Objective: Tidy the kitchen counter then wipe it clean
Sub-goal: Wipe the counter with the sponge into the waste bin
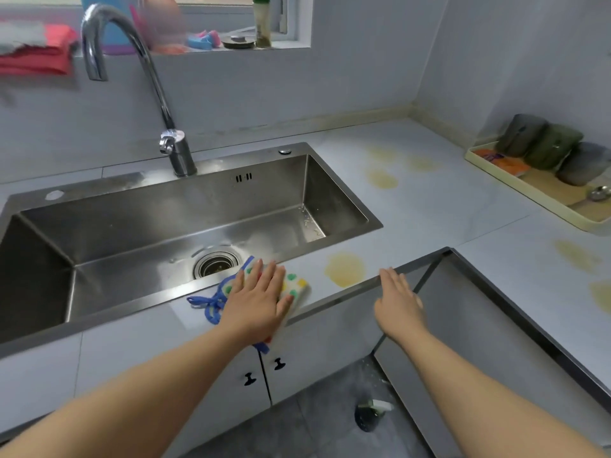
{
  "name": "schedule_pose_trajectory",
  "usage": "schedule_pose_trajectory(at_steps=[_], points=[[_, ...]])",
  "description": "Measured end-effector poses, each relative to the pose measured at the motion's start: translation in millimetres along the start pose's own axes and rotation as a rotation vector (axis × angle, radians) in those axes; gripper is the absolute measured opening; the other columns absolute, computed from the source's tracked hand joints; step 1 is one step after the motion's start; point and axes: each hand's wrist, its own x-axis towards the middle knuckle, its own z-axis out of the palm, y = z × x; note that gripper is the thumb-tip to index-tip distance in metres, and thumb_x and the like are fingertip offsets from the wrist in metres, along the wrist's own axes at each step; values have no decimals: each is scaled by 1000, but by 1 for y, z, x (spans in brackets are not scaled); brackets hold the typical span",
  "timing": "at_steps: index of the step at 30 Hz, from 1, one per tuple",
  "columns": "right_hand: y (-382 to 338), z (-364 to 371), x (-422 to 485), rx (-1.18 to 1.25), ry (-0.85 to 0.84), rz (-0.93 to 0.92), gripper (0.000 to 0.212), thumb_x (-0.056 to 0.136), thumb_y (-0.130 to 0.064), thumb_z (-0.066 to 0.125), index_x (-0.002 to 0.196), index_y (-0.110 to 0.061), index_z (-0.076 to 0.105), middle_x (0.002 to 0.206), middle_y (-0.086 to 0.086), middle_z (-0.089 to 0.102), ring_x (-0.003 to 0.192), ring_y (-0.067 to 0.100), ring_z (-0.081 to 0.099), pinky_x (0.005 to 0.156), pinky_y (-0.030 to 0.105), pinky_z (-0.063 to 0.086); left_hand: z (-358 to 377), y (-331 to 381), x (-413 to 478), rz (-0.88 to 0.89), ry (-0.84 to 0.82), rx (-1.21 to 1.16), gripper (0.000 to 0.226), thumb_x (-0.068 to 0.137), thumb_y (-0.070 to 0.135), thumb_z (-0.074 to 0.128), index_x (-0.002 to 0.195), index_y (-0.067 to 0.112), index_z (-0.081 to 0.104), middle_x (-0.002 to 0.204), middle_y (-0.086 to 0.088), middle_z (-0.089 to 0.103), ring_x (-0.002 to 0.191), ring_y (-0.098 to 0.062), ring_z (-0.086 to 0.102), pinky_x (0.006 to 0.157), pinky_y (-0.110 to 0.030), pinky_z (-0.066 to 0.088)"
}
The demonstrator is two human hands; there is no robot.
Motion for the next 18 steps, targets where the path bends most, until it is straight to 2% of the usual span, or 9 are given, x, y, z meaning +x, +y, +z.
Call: schedule_pose_trajectory(at_steps=[2, 4, 6, 8, 10, 12, 14, 16, 18], points=[[5, -5, 10, -61, -30, -40, 62, 92, -3, 25, 151, -17, 8, 160, -2, -2, 147, 16, -5, 119, 36, 4, -4, 17, 13, -61, 5, -26, 62, 98, 51, 8, 151, 20, -6, 158, 1, -14, 144, -19, -19, 116, -40, -12], [9, -8, 16, -130, -27, -87, 61, 91, 0, 25, 149, -14, 16, 160, -1, 4, 147, 16, -3, 119, 35, 2, -1, 22, 11, -42, 3, -17, 66, 96, 55, 3, 150, 20, -9, 157, 1, -16, 144, -19, -20, 116, -39, -13], [12, -10, 21, -182, -7, -127, 59, 90, 1, 25, 147, -14, 22, 158, -2, 13, 147, 15, 2, 120, 34, 2, 8, 20, -6, 64, 17, 15, 86, 76, 71, -19, 147, 23, -17, 153, 4, -23, 141, -17, -26, 113, -36, -17], [14, -14, 24, -183, -18, -147, 59, 91, 2, 24, 148, -14, 22, 158, -1, 13, 147, 14, 5, 120, 33, 2, 10, 17, -15, 111, -9, 43, 101, 56, 75, -35, 142, 25, -23, 147, 8, -29, 136, -13, -30, 109, -33, -20], [13, -16, 25, -158, -42, -155, 59, 91, 3, 24, 149, -13, 21, 159, 1, 11, 147, 14, 6, 119, 32, 2, 6, 17, -1, 71, -15, 29, 89, 72, 73, -22, 148, 25, -16, 152, 7, -25, 140, -13, -26, 112, -33, -18], [12, -17, 24, -148, -56, -161, 59, 92, 2, 24, 149, -12, 21, 159, 1, 11, 147, 14, 6, 119, 31, 3, -3, 27, 21, -17, -13, -11, 69, 93, 58, 0, 150, 22, -8, 157, 3, -16, 144, -16, -19, 116, -37, -12], [10, -19, 24, -153, -52, -171, 56, 92, 1, 25, 147, -10, 23, 158, 2, 15, 146, 15, 10, 119, 30, 8, -5, 40, 35, -68, 4, -32, 63, 98, 51, 8, 151, 20, -7, 158, 1, -15, 144, -19, -18, 116, -40, -11], [9, -21, 22, -167, -53, -175, 51, 93, 0, 27, 144, -8, 28, 154, 4, 24, 144, 18, 17, 117, 29, 15, 1, 44, 28, -49, -4, -20, 68, 95, 57, 2, 150, 19, -9, 157, 0, -17, 144, -19, -20, 116, -39, -12], [9, -23, 22, -179, -57, -182, 48, 92, 0, 27, 140, -8, 33, 150, 5, 30, 142, 19, 23, 114, 29, 19, 9, 43, 9, 32, 2, 5, 92, 74, 72, -21, 149, 20, -13, 153, 3, -23, 140, -15, -25, 114, -36, -15]])
